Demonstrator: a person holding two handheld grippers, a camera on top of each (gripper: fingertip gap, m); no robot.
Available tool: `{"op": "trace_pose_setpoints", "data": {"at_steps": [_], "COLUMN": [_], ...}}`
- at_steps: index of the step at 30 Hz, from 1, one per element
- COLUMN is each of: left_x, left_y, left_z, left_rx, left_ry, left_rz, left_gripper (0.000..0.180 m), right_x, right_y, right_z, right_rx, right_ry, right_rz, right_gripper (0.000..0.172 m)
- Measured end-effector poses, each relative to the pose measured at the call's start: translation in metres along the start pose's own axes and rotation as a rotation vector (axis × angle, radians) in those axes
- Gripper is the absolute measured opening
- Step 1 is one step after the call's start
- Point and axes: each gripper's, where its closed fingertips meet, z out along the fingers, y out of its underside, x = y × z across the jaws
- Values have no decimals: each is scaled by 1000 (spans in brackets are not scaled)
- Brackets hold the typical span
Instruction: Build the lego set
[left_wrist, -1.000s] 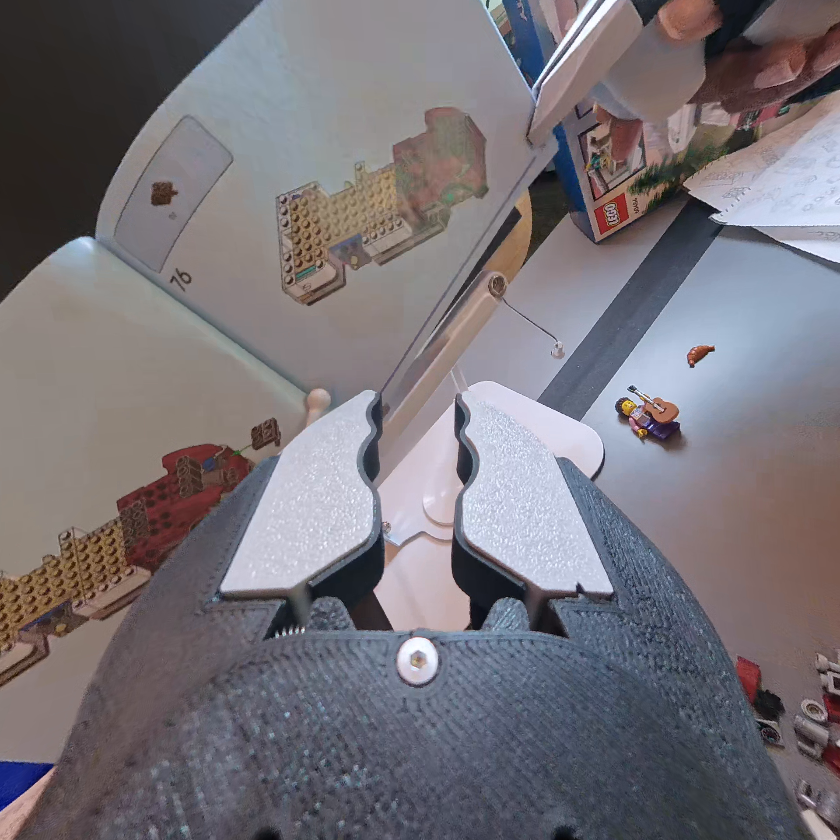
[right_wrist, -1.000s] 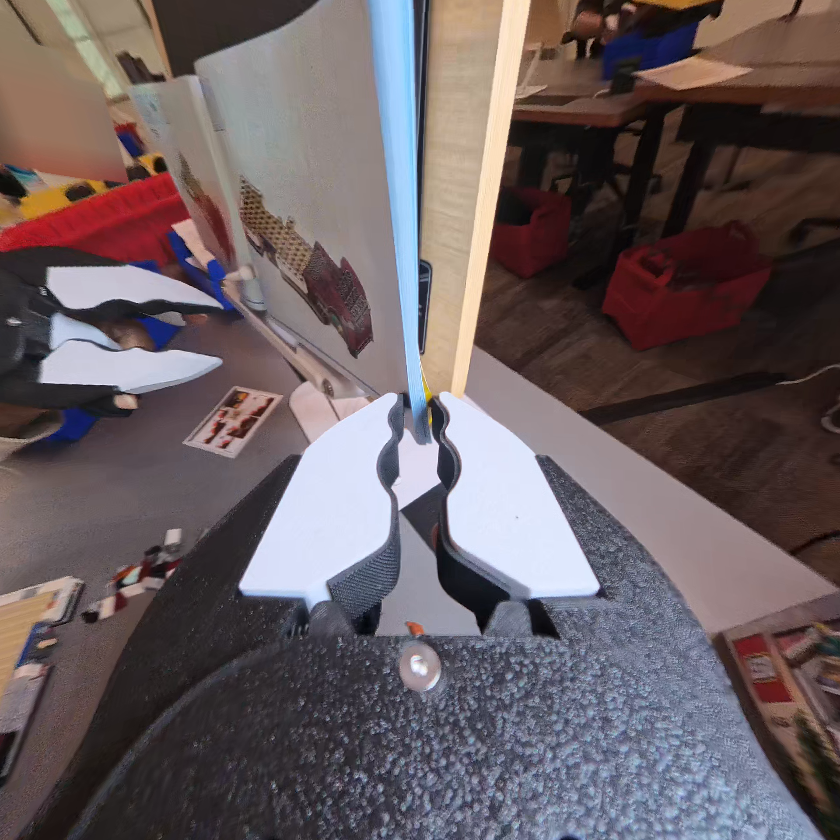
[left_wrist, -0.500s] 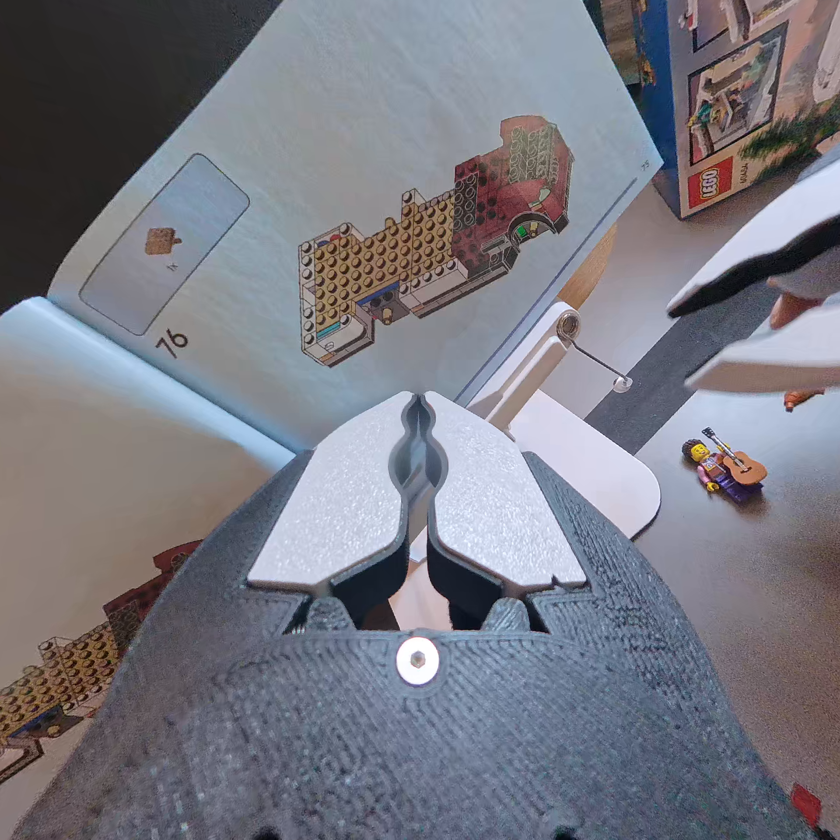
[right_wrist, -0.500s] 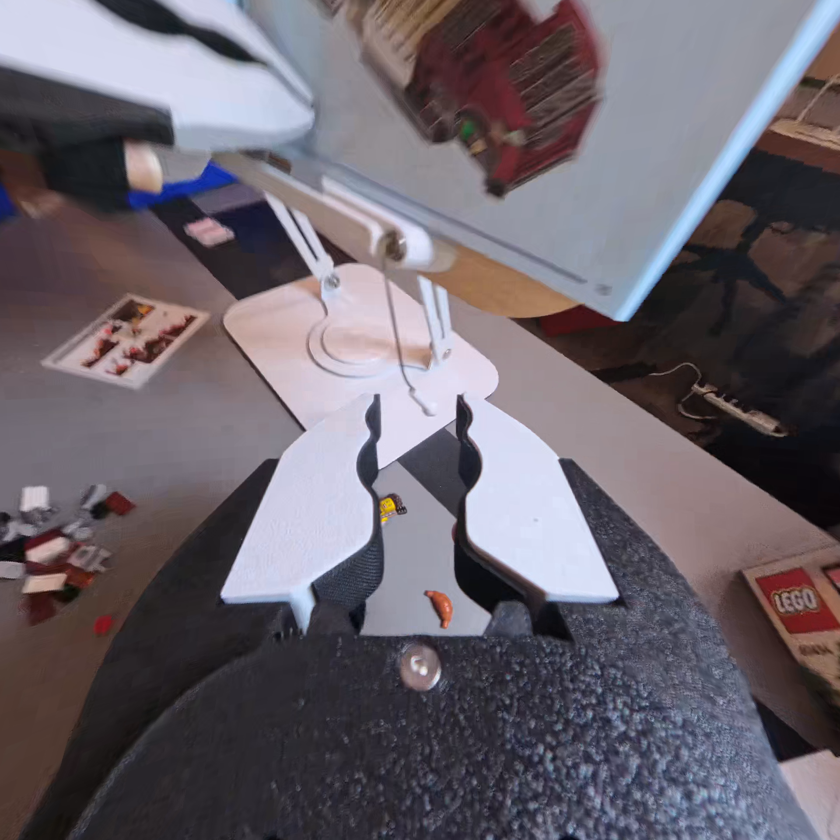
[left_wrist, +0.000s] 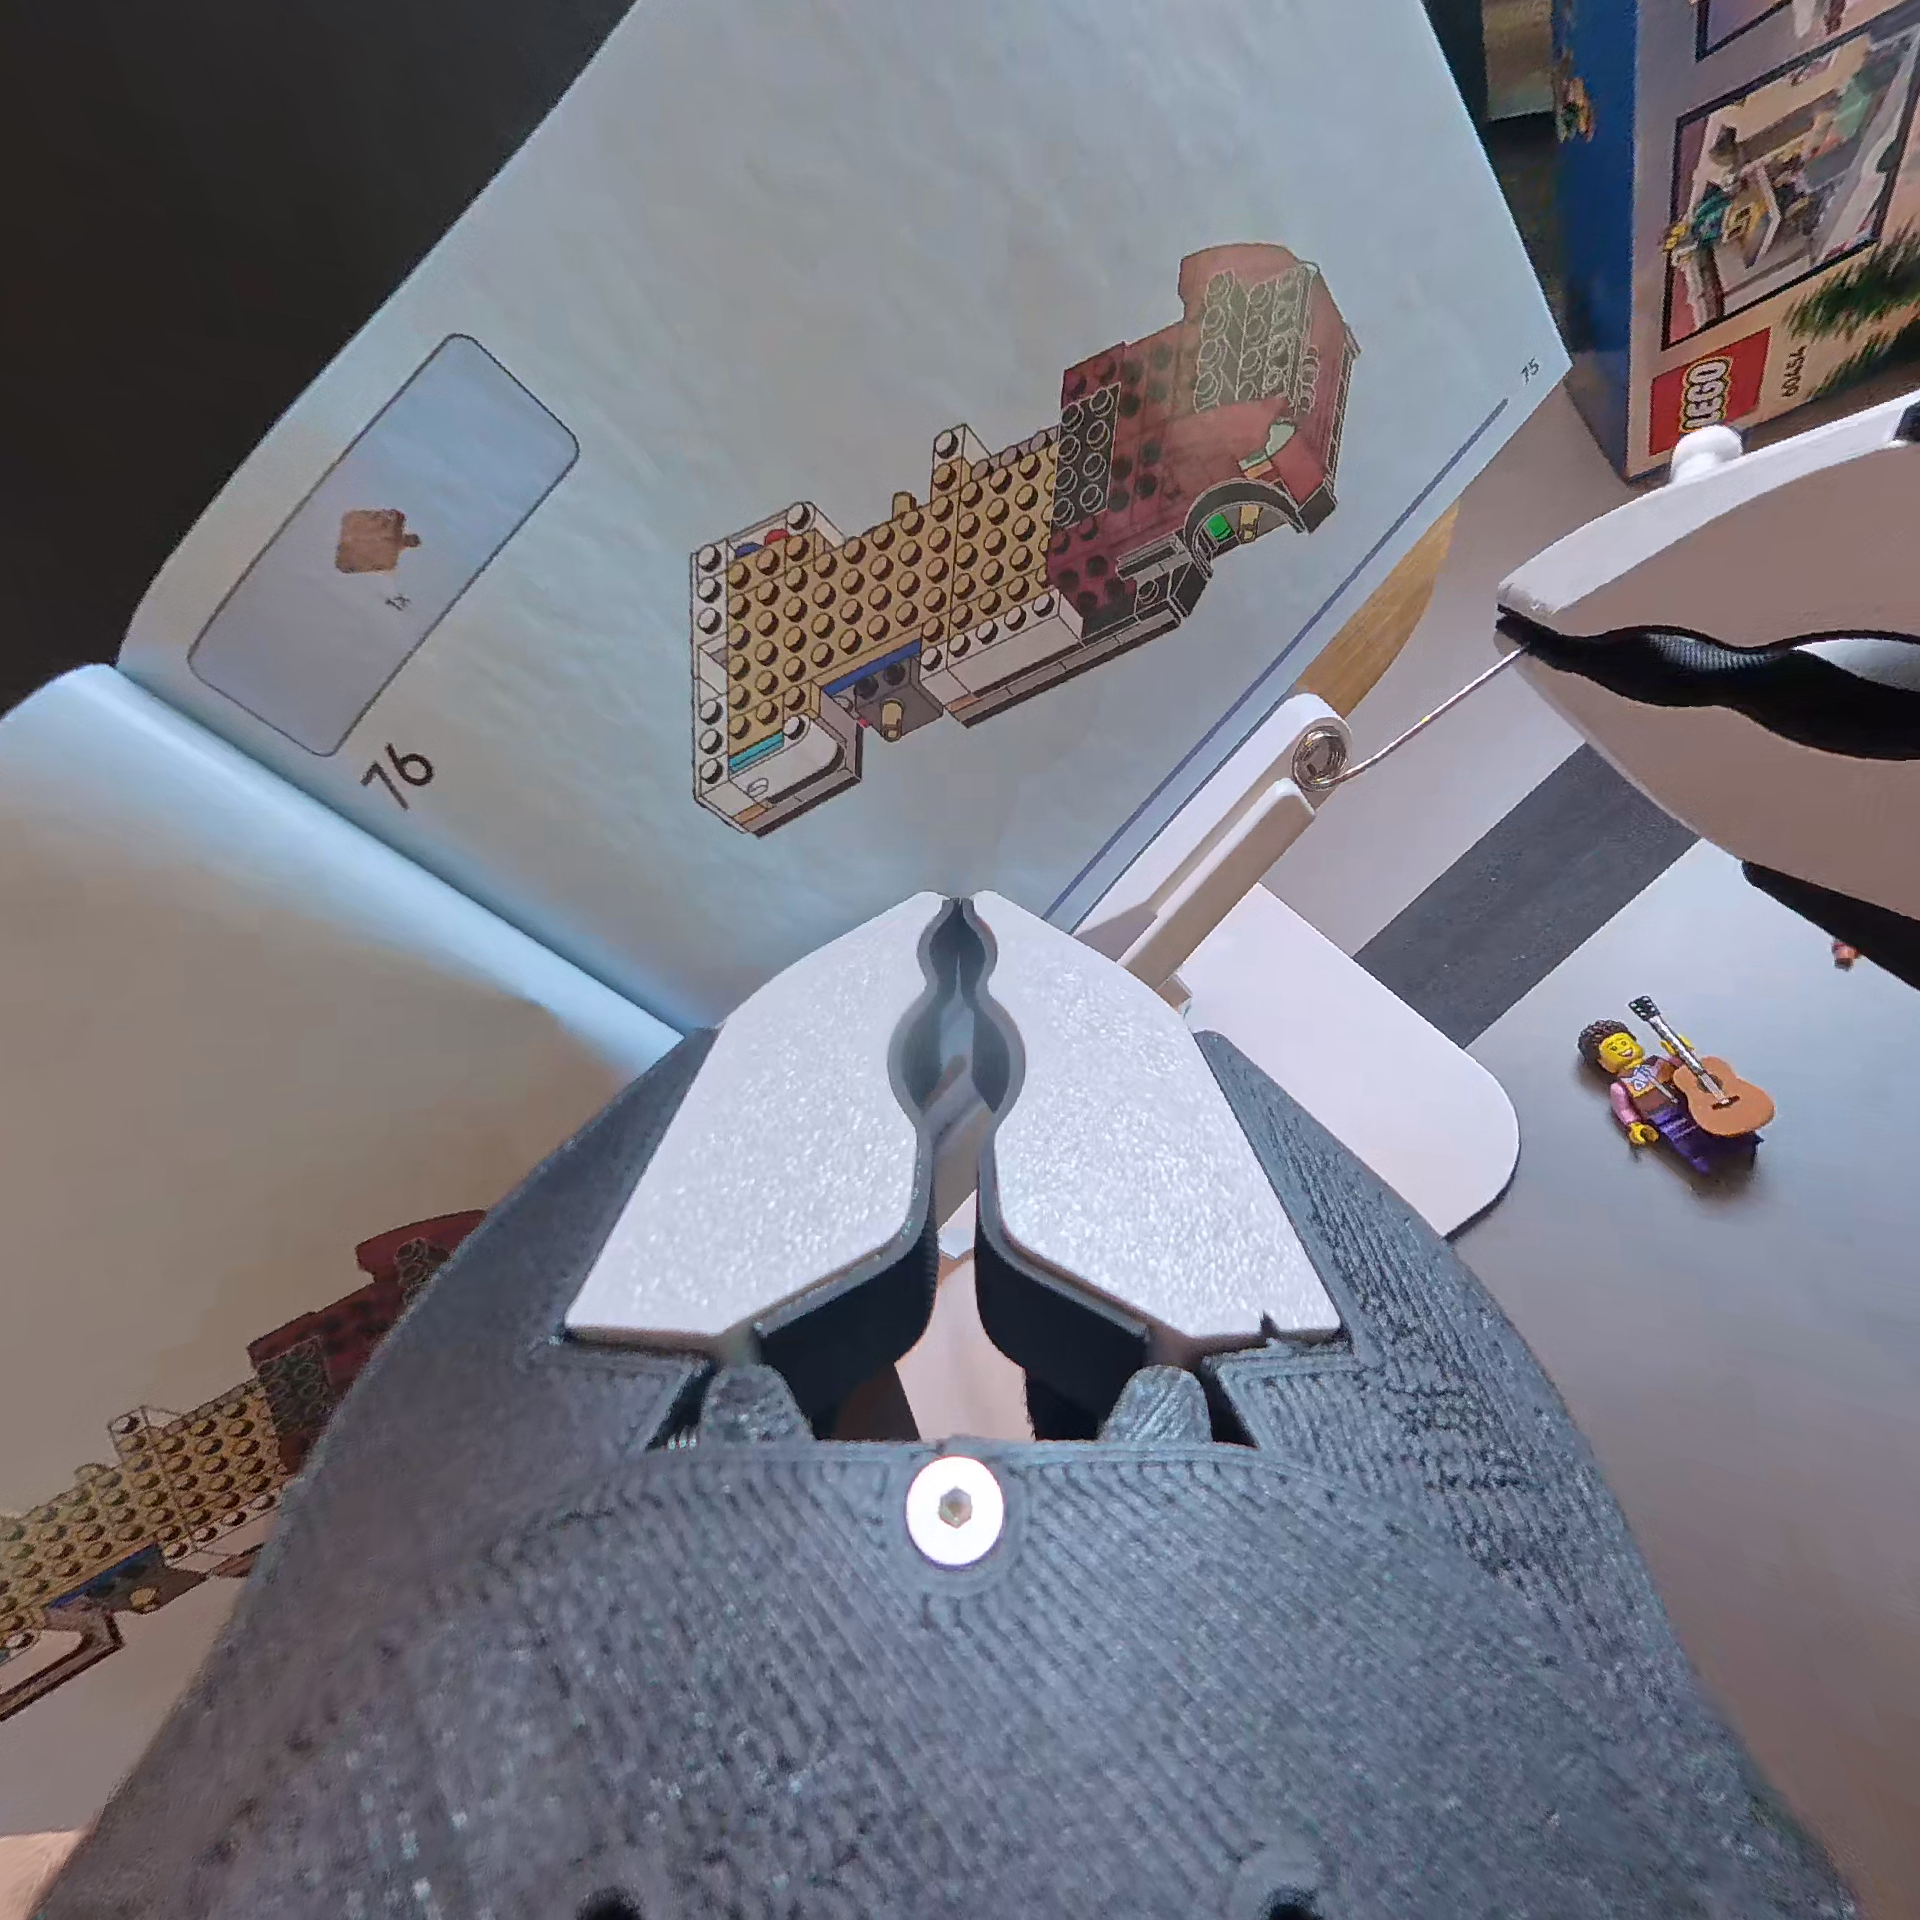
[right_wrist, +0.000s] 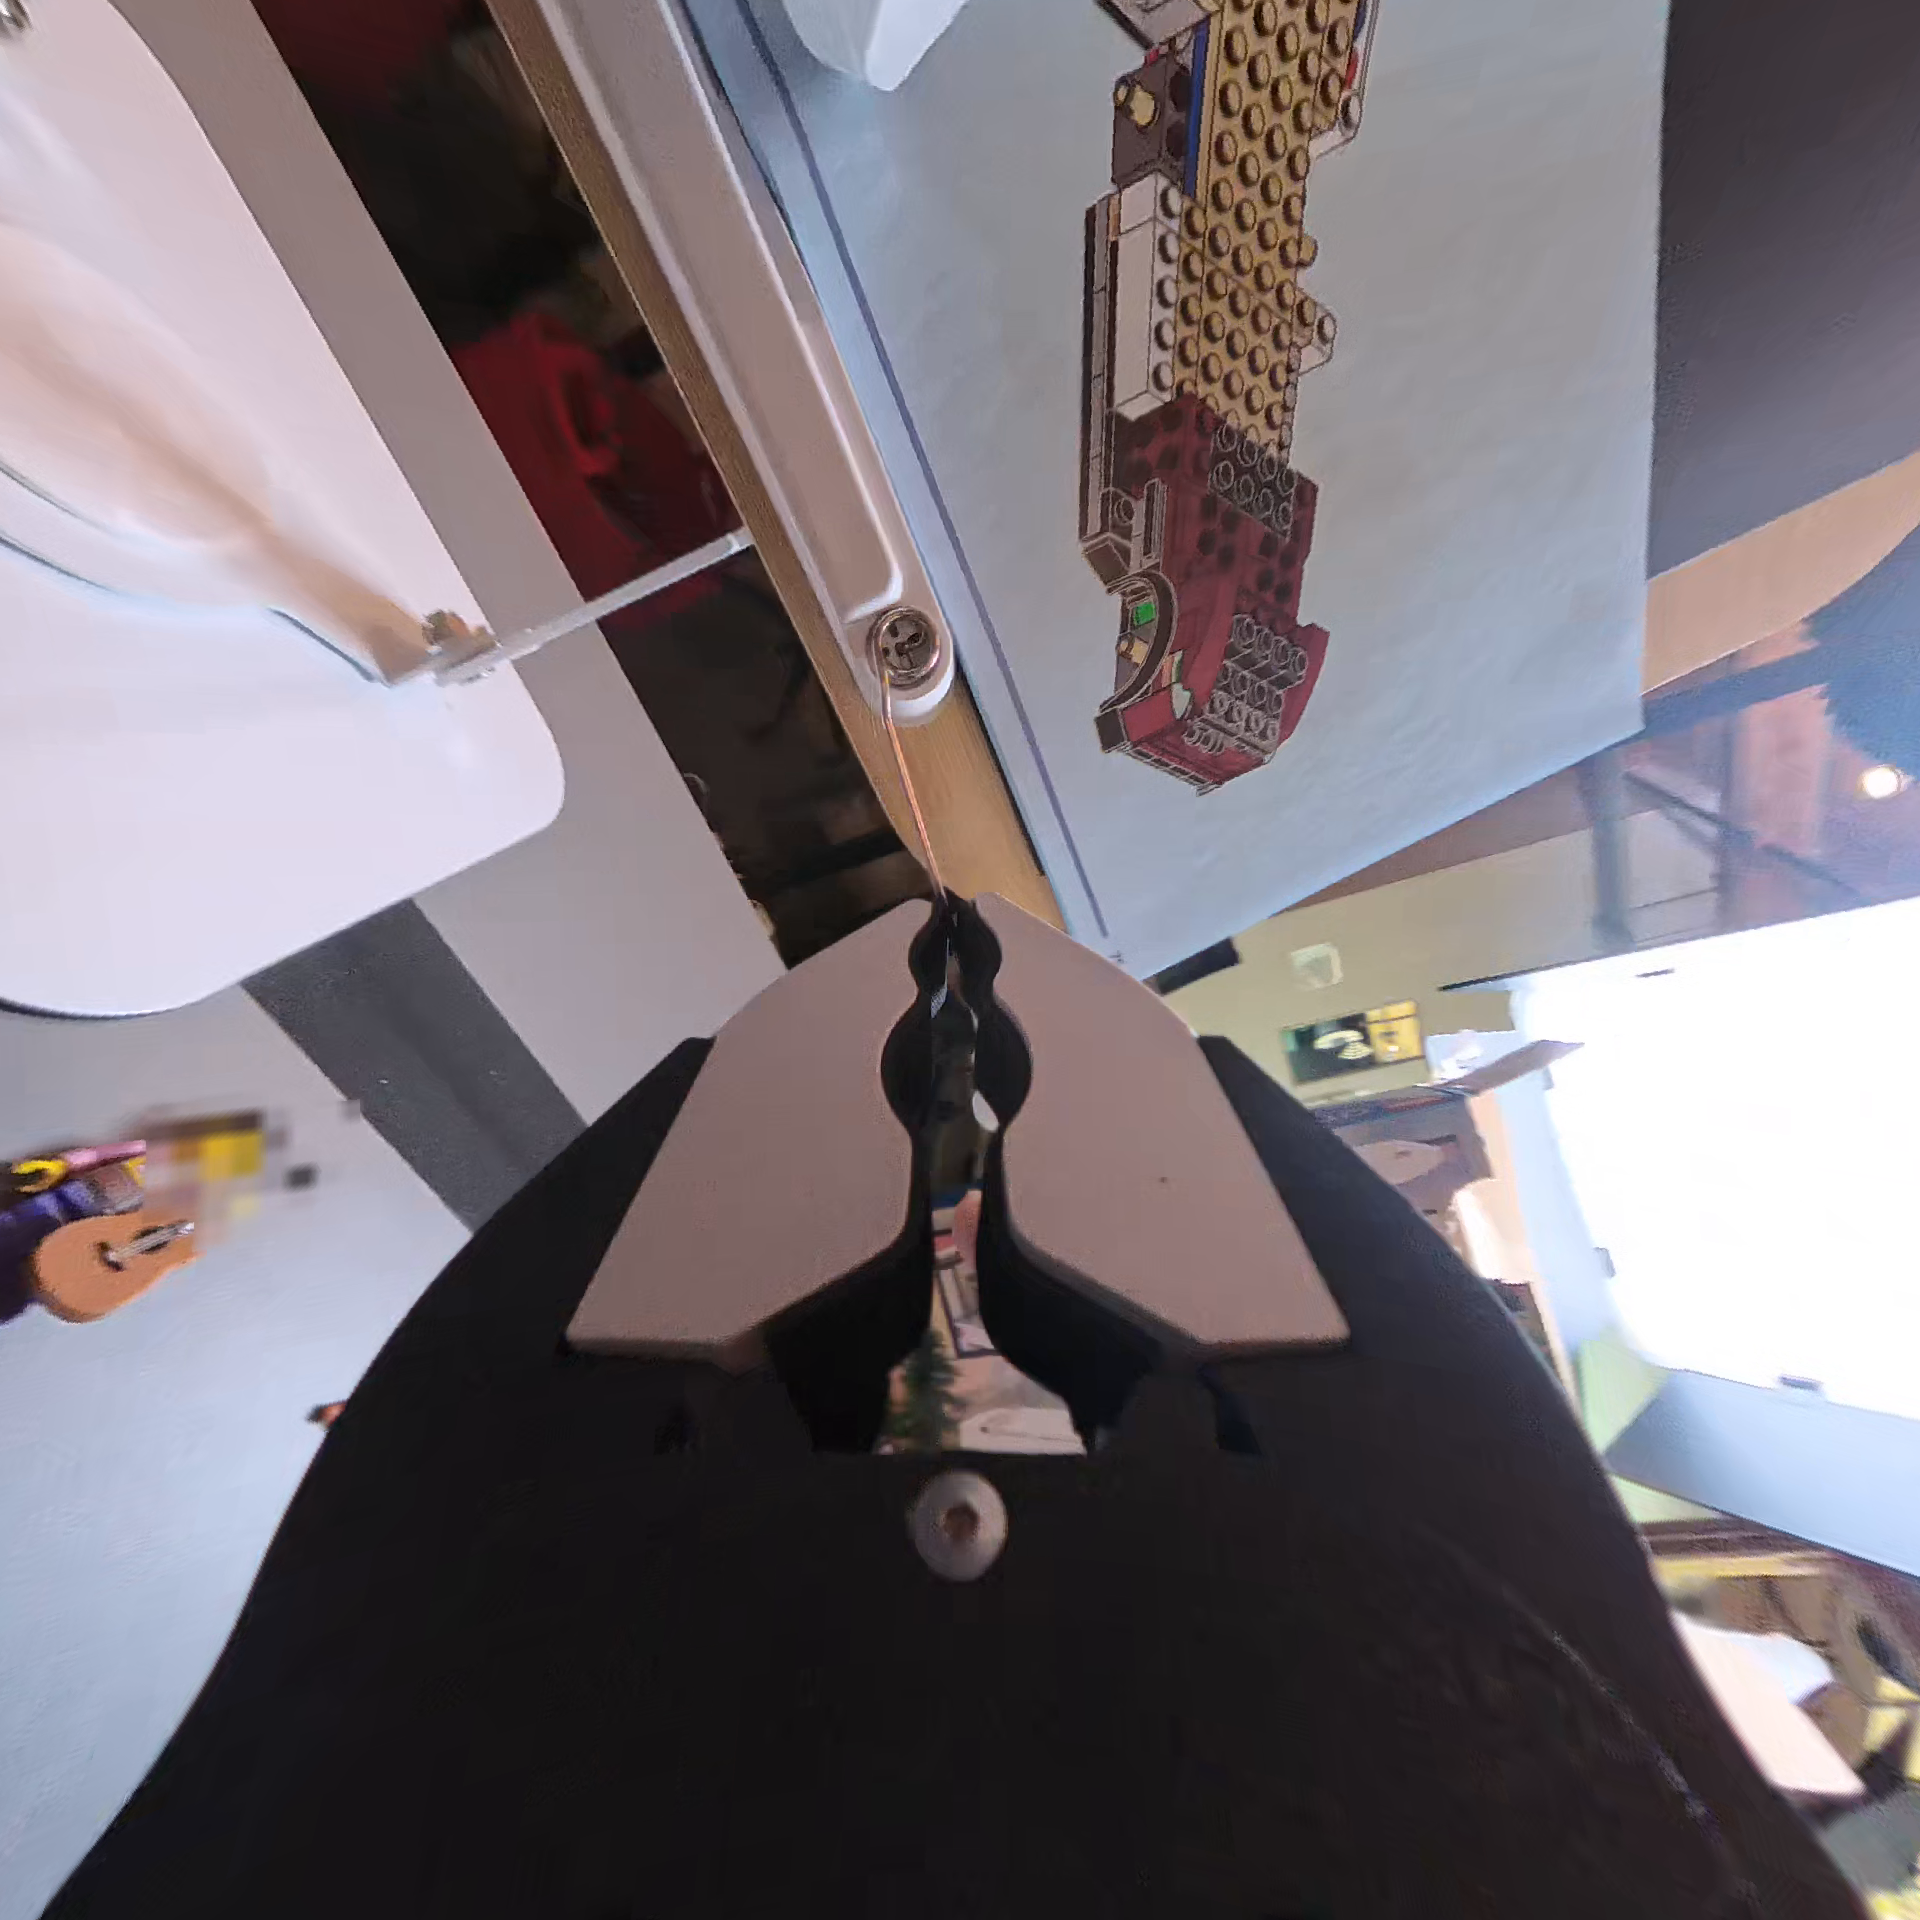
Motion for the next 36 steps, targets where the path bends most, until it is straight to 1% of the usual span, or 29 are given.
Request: {"op": "trace_pose_setpoints", "data": {"at_steps": [5, 9, 13, 15, 17, 19, 21, 22, 25, 27, 30, 33, 36], "left_x": [0, 0, 1, 2, 3, 0, -3, -5, -14, -19, -29, -44, -64], "left_y": [0, 1, 1, 0, -3, -12, -22, -25, -21, -9, 19, 48, 65], "left_z": [-1, -1, -2, -3, -7, -20, -41, -54, -93, -118, -146, -162, -170], "left_rx": [6, 9, 16, 23, 61, 131, 228, 273, 392, 449, 486, 477, 466], "left_ry": [23, 36, 42, 44, 52, 46, 57, 61, 25, 1, -54, -126, -167], "left_rz": [-22, -27, -35, -35, -29, -54, -119, -149, -233, -312, -407, -452, -507], "left_gripper": [0, 0, 0, 0, 0, 0, 1, 8, 9, 8, 7, 9, 16], "right_x": [23, 28, 27, 29, 27, 23, 18, 15, 8, 9, 16, 25, 31], "right_y": [-10, -15, -15, -15, -11, -9, -5, -4, -1, 0, 0, -3, -14], "right_z": [2, 9, 12, 8, 0, -17, -39, -51, -90, -116, -147, -169, -183], "right_rx": [5, 28, 93, 108, 104, 131, 154, 166, 196, 214, 250, 269, 293], "right_ry": [79, 66, 42, 35, 9, -23, -79, -120, -260, -315, -334, -323, -320], "right_rz": [-186, -273, -271, -235, -207, -135, -10, 78, 384, 566, 747, 867, 998], "right_gripper": [5, 7, 9, 16, 23, 27, 29, 31, 39, 47, 52, 53, 51]}}
